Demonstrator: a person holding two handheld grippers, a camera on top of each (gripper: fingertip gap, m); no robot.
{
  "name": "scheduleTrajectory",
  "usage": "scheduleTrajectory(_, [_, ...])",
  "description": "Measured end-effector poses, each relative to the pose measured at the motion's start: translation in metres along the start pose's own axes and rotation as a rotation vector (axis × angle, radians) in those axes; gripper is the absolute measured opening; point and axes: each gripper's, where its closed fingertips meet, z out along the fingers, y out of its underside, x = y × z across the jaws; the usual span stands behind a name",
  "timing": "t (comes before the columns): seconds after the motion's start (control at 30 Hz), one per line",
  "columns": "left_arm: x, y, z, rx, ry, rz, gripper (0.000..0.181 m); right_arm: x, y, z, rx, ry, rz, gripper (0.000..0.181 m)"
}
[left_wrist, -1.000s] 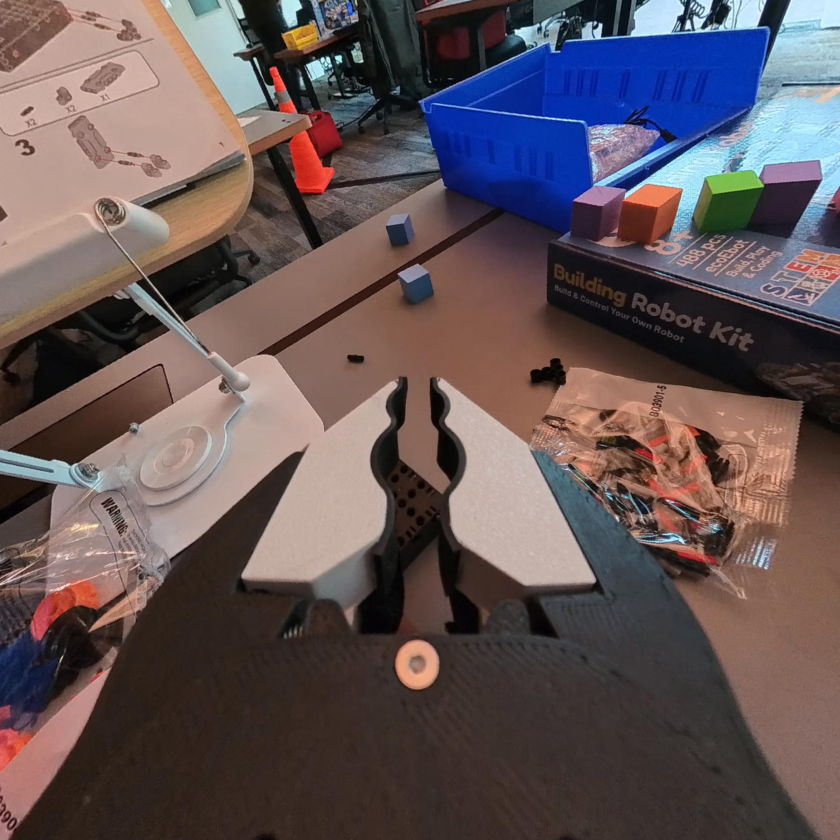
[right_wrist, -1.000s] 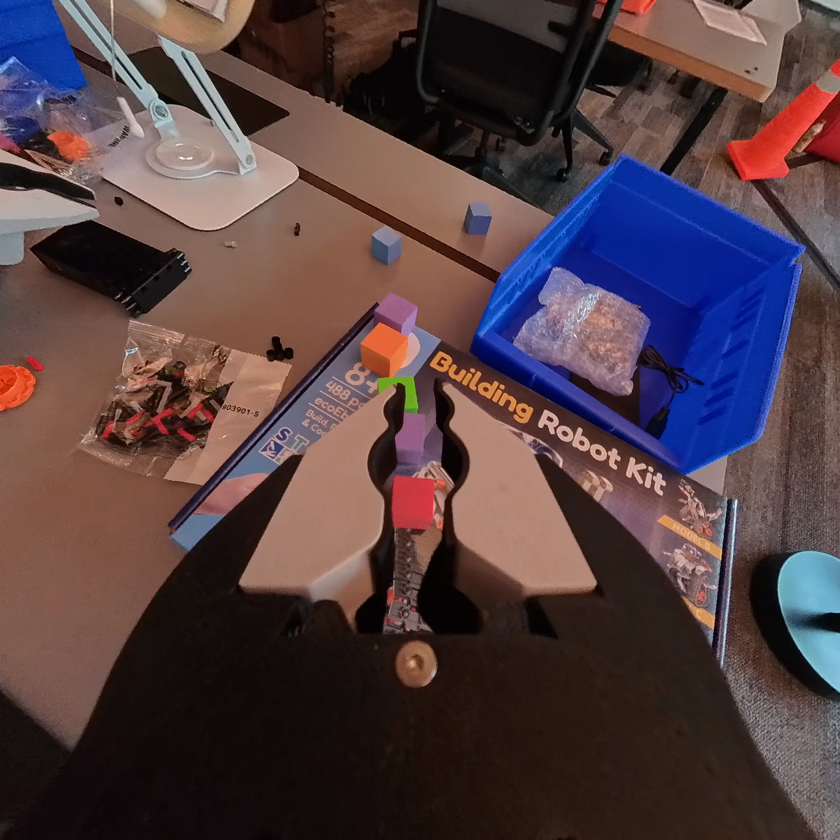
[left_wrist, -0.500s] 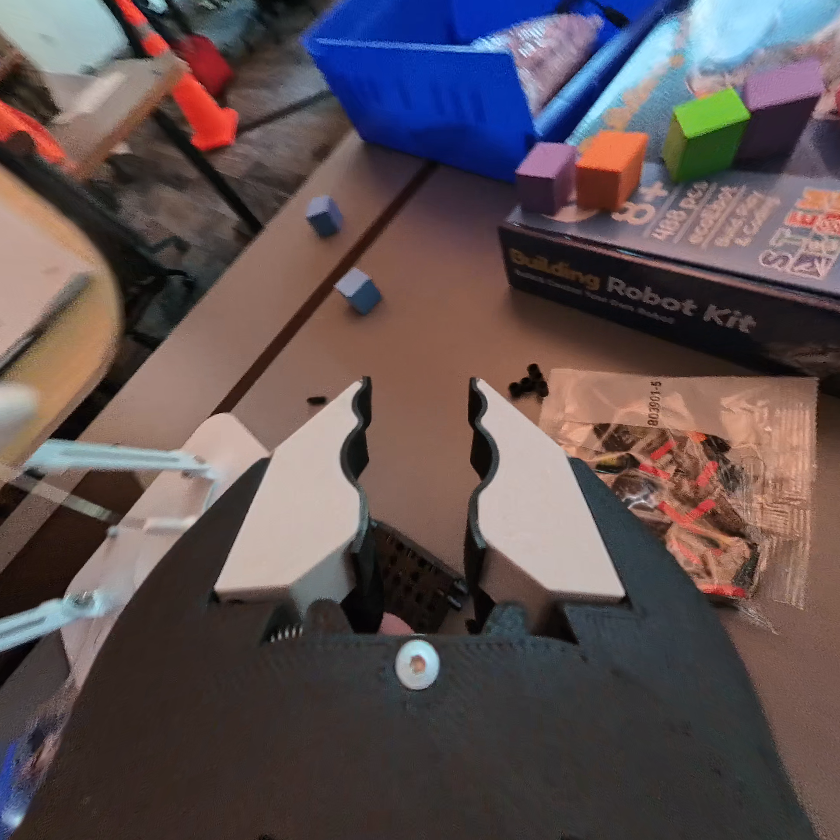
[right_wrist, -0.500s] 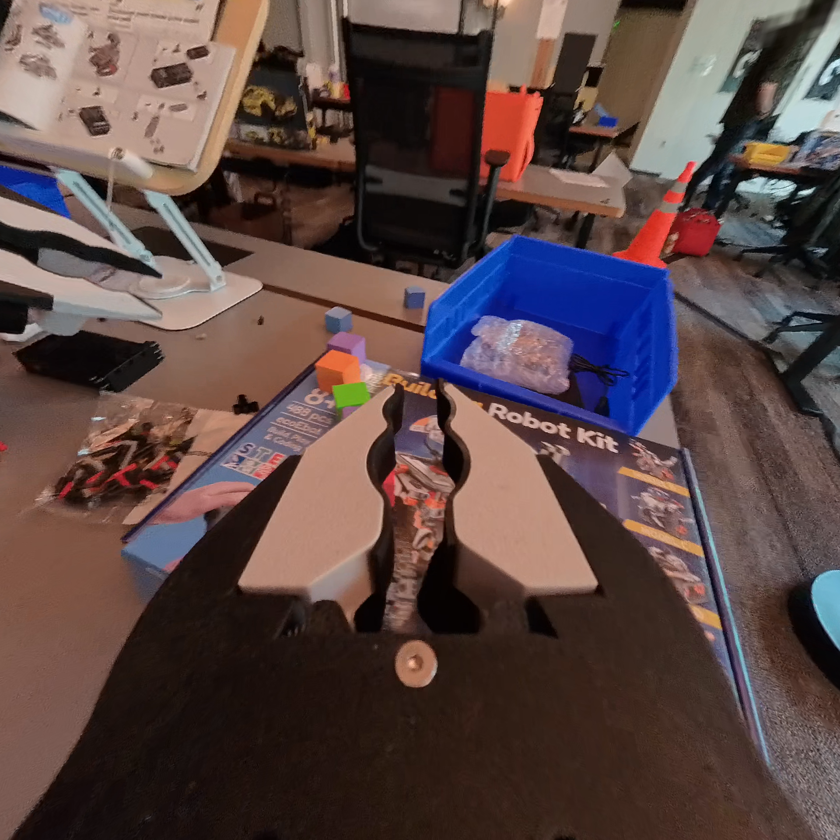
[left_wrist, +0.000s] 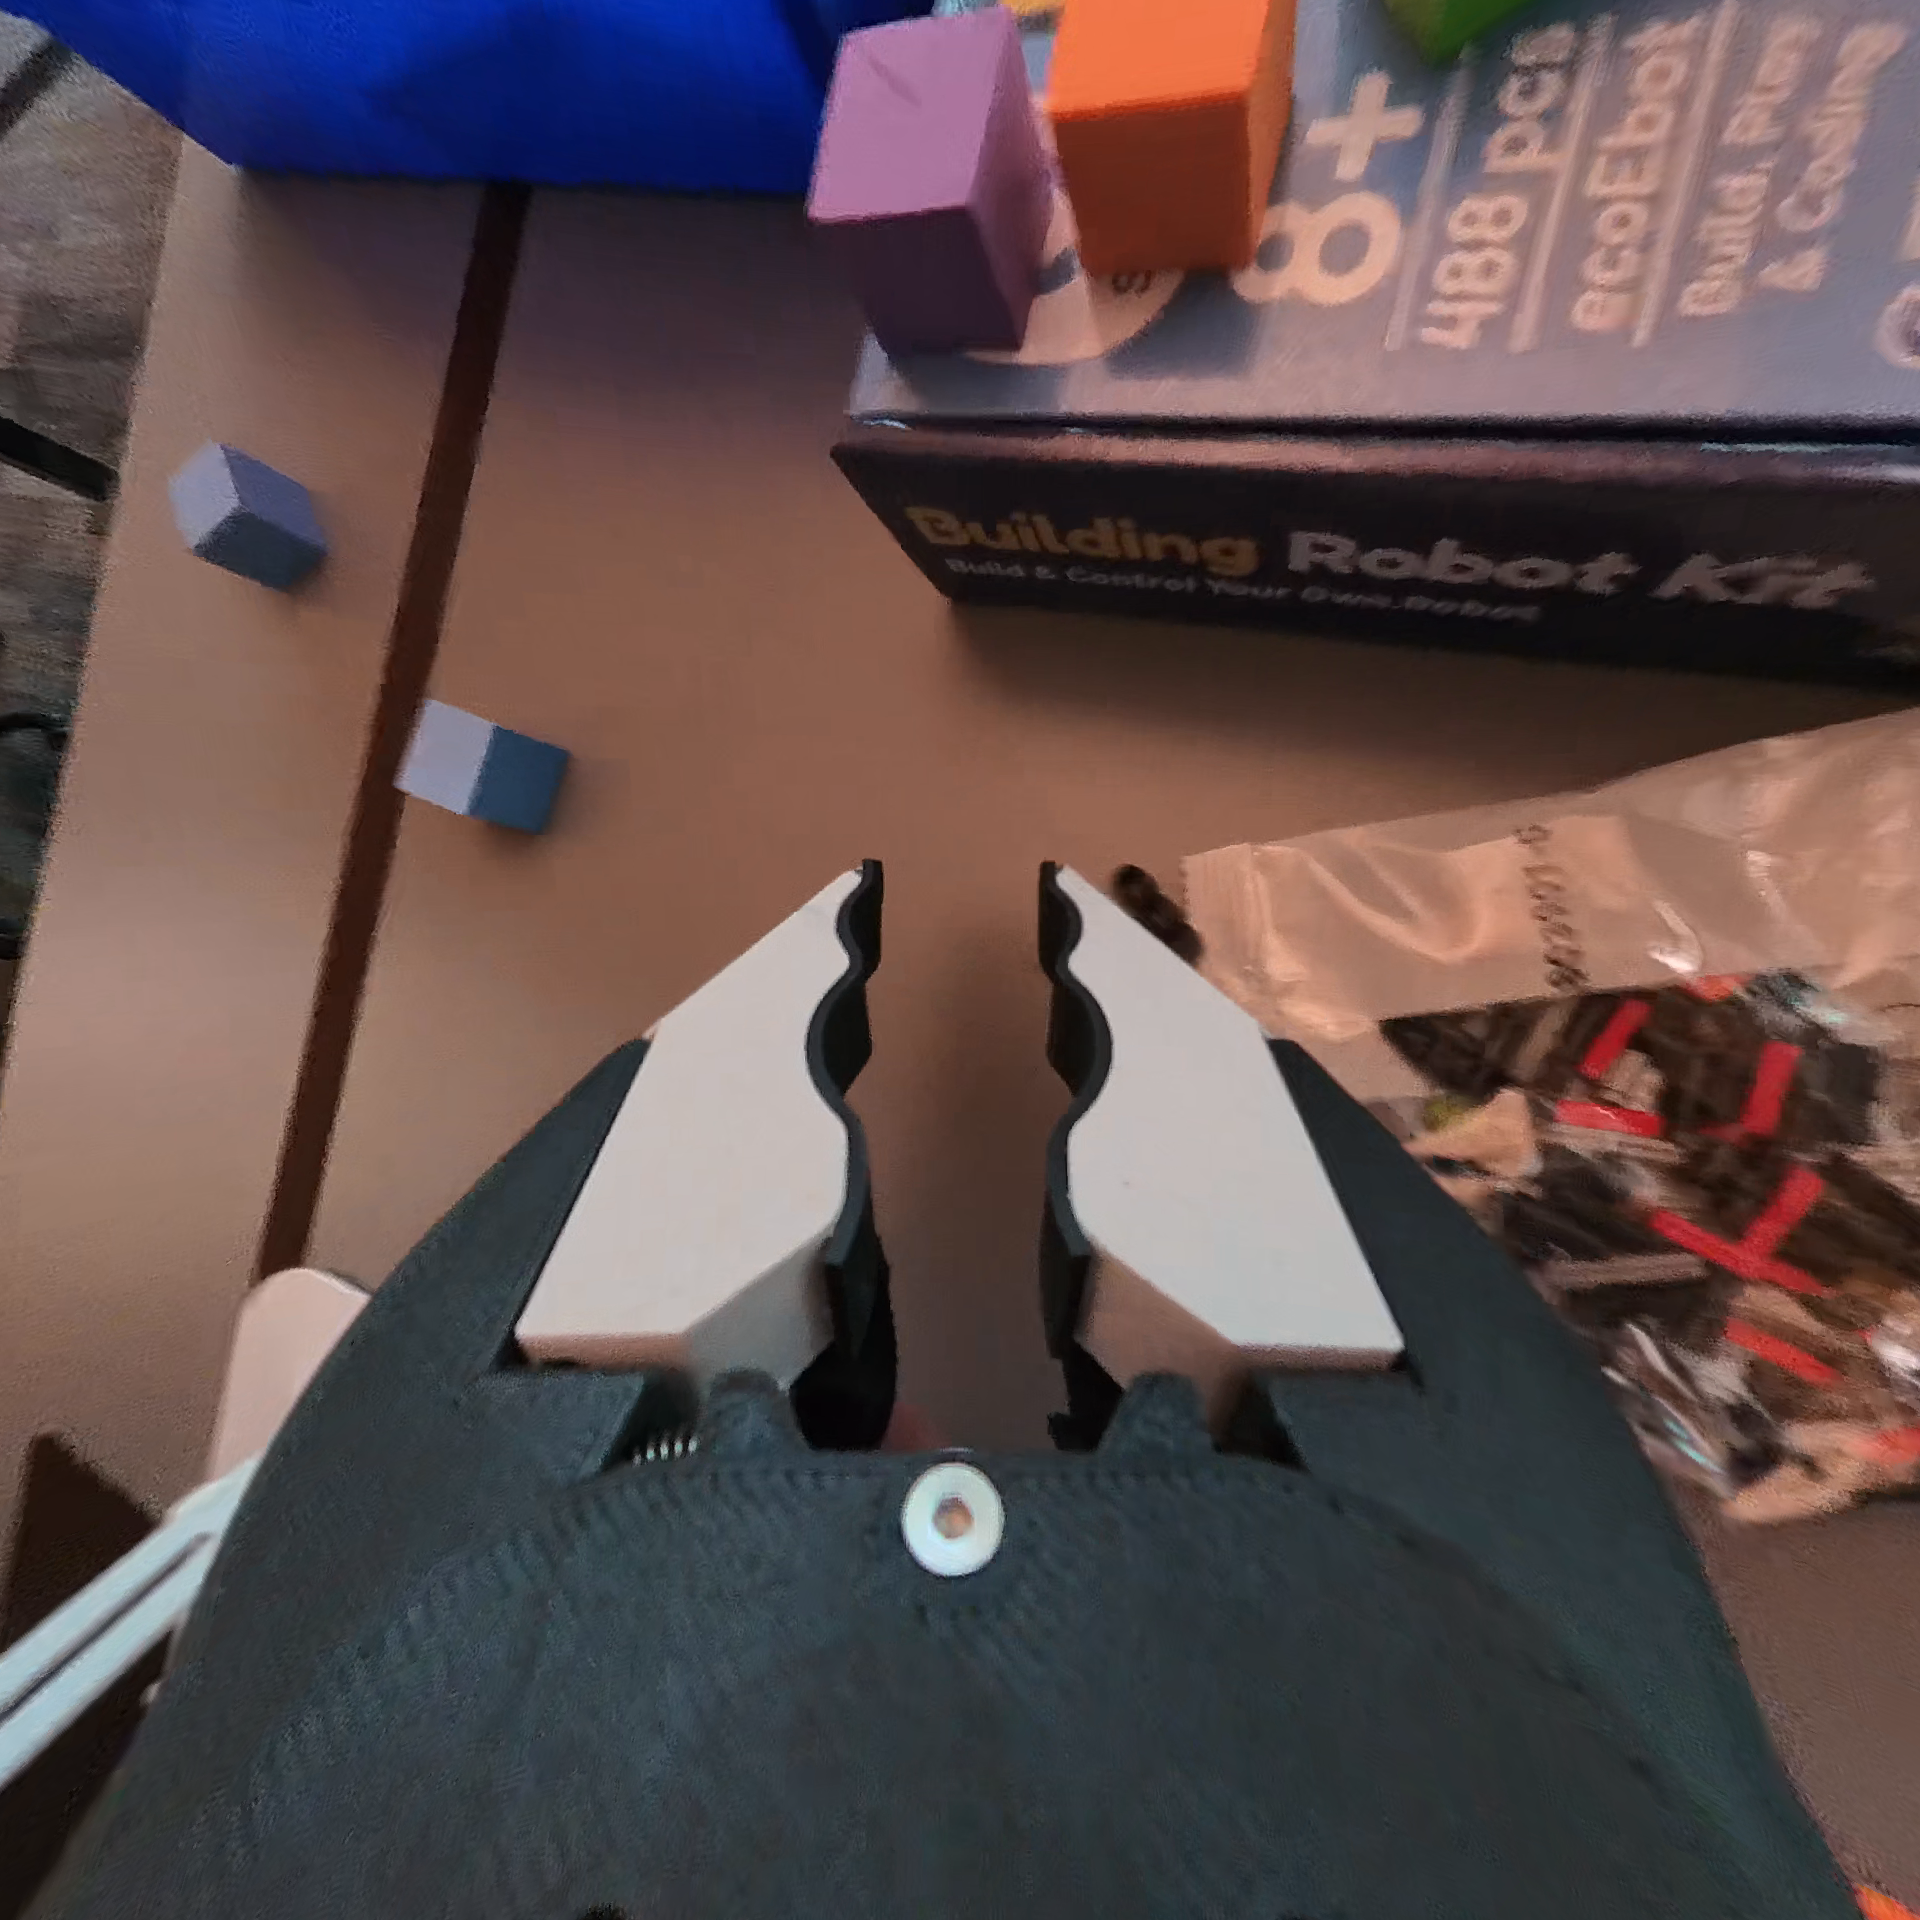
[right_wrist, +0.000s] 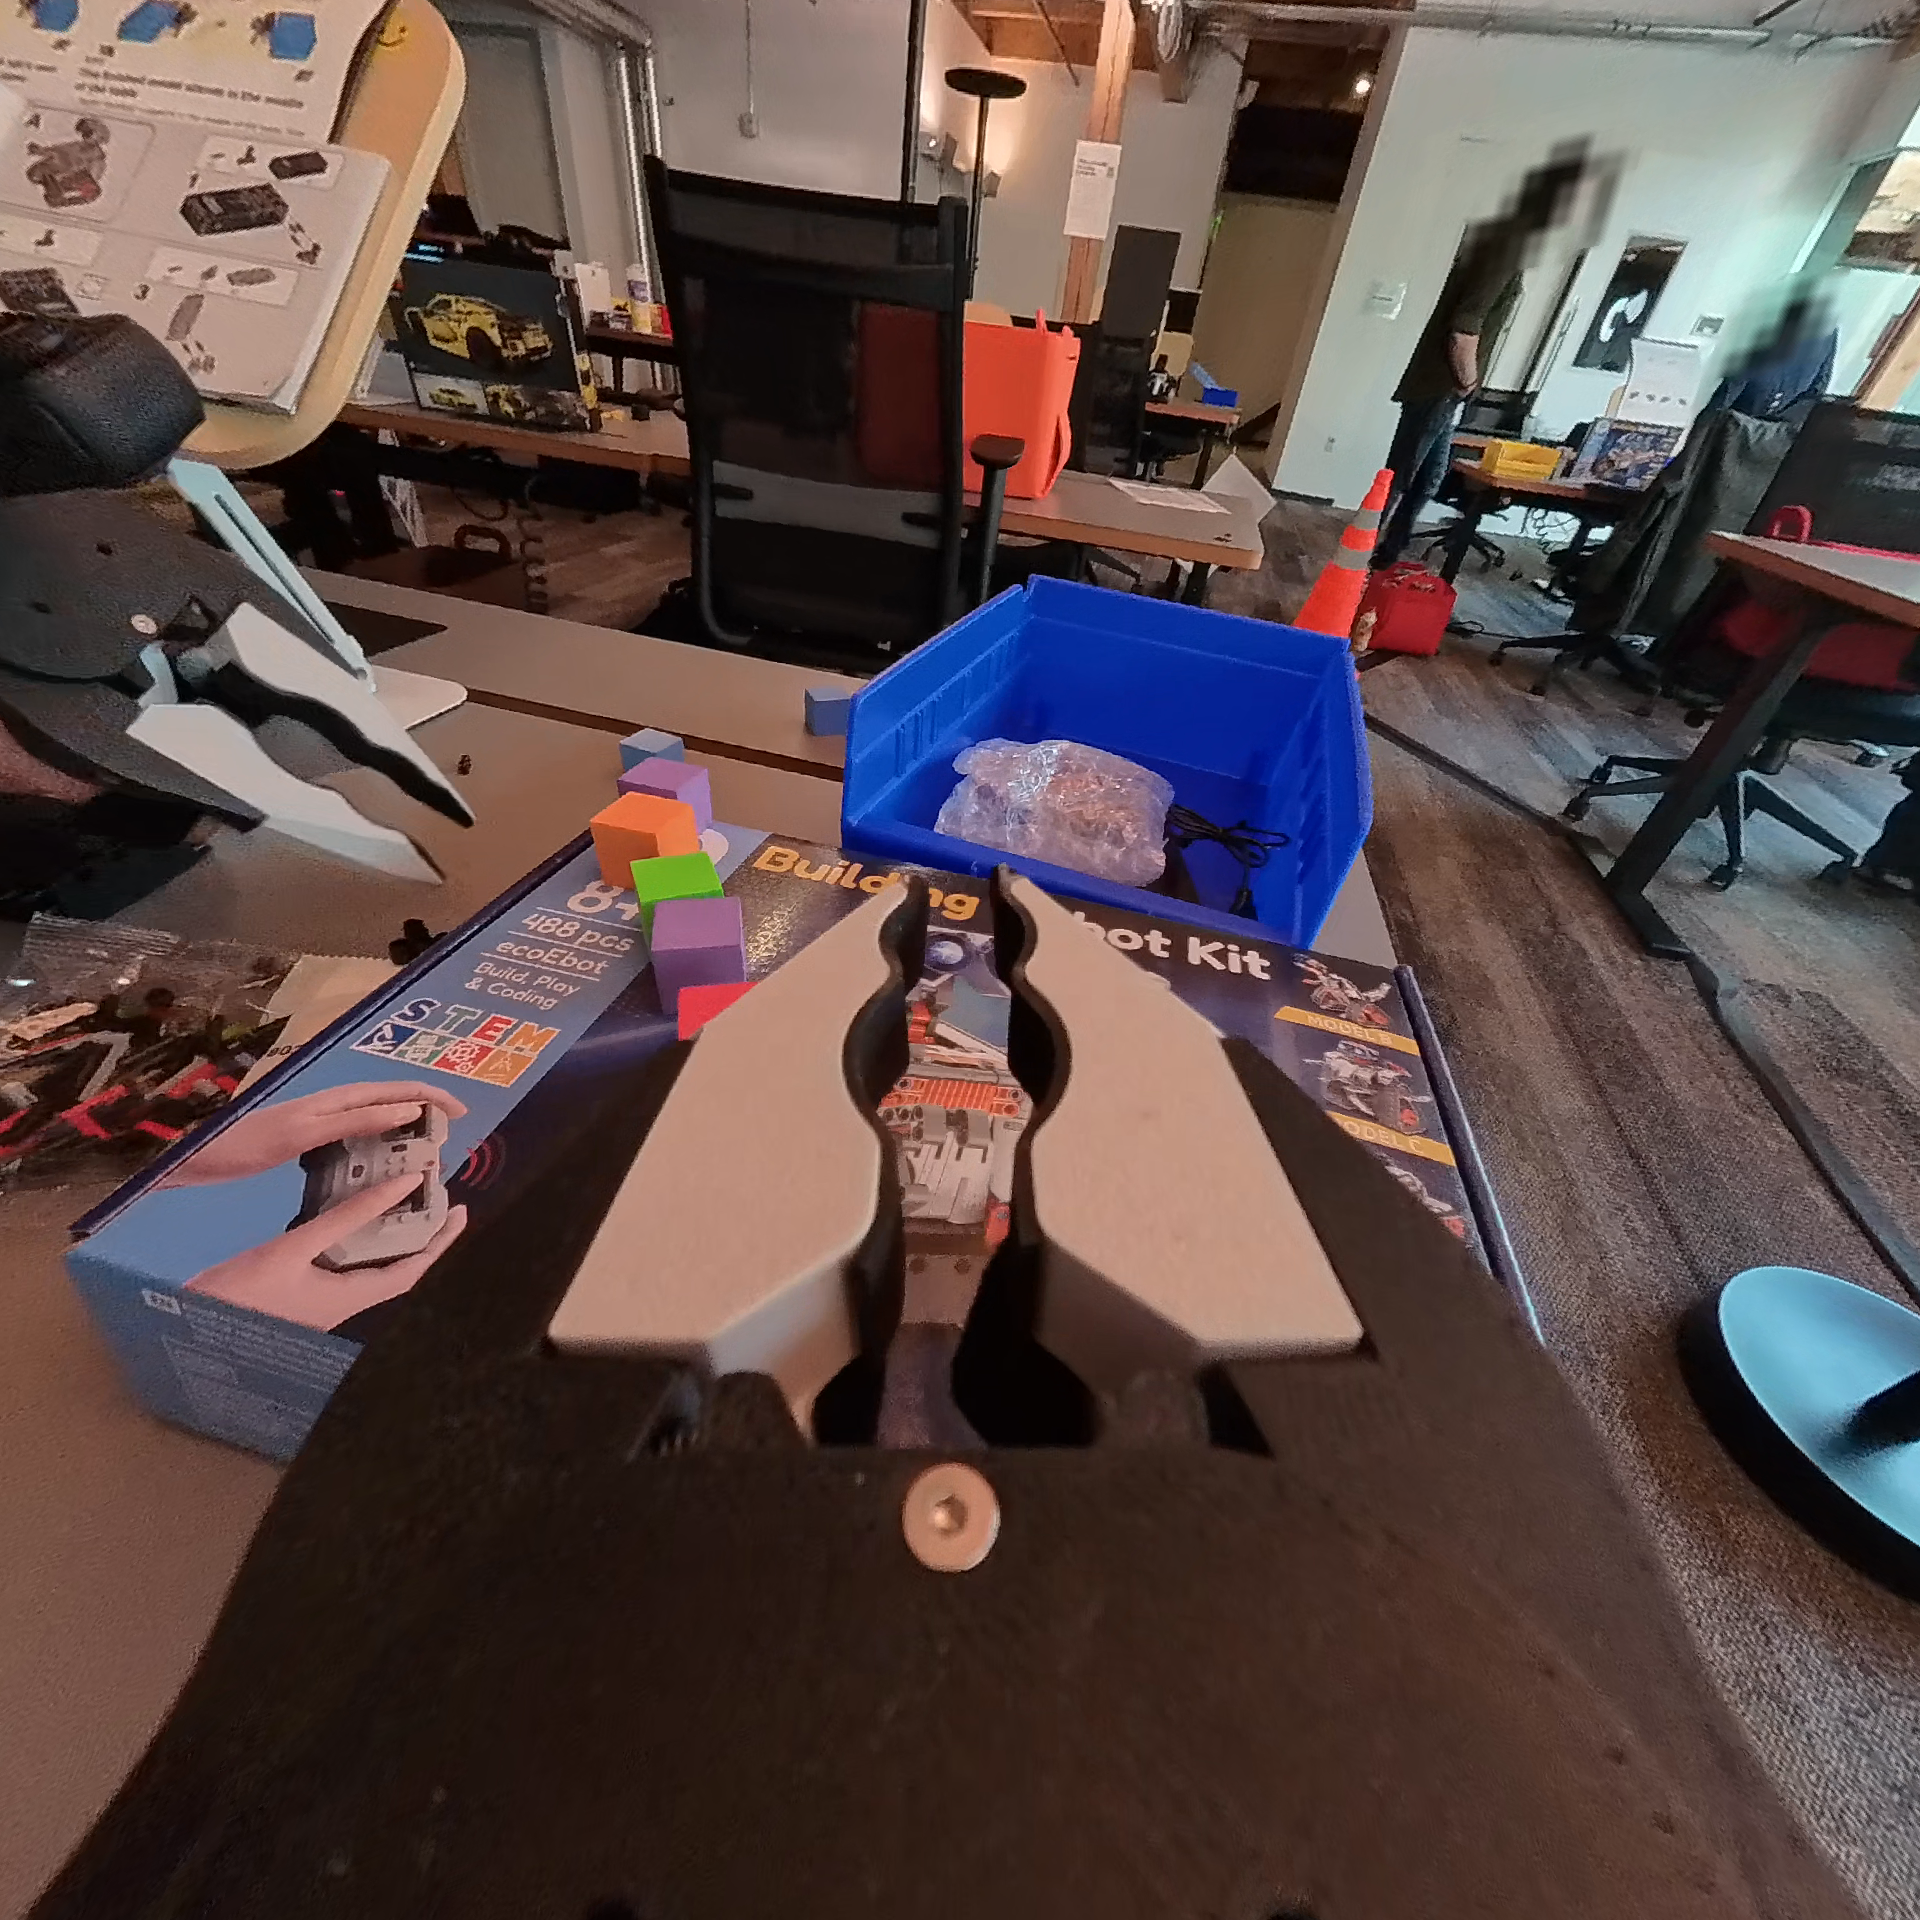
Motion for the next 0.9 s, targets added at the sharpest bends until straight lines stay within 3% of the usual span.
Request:
scheduleTrajectory(0.1, [-0.042,-0.023,-0.001,0.088,-0.144,-0.096,0.028,0.001,0.001,0.000,0.000,0.016,-0.017,0.010])
scheduleTrajectory(0.2, [-0.093,-0.025,0.014,0.076,-0.291,-0.263,0.048,0.003,0.002,0.000,-0.005,0.030,-0.027,0.010])
scheduleTrajectory(0.37, [-0.130,-0.012,0.058,-0.035,-0.348,-0.304,0.052,-0.001,0.003,0.003,-0.004,0.021,-0.025,0.010])
scheduleTrajectory(0.5, [-0.166,-0.047,0.060,0.032,-0.432,-0.243,0.045,-0.010,0.002,0.006,-0.007,0.002,-0.048,0.009])
scheduleTrajectory(0.63, [-0.199,-0.069,0.089,0.012,-0.413,-0.239,0.049,-0.013,-0.001,0.005,0.008,-0.014,-0.039,0.009])
scheduleTrajectory(0.77, [-0.219,-0.060,0.130,-0.043,-0.365,-0.300,0.051,-0.016,-0.002,0.007,0.010,-0.020,-0.044,0.009])
scheduleTrajectory(0.9, [-0.225,-0.048,0.150,-0.081,-0.363,-0.289,0.030,-0.020,-0.003,0.008,0.014,-0.032,-0.050,0.009])
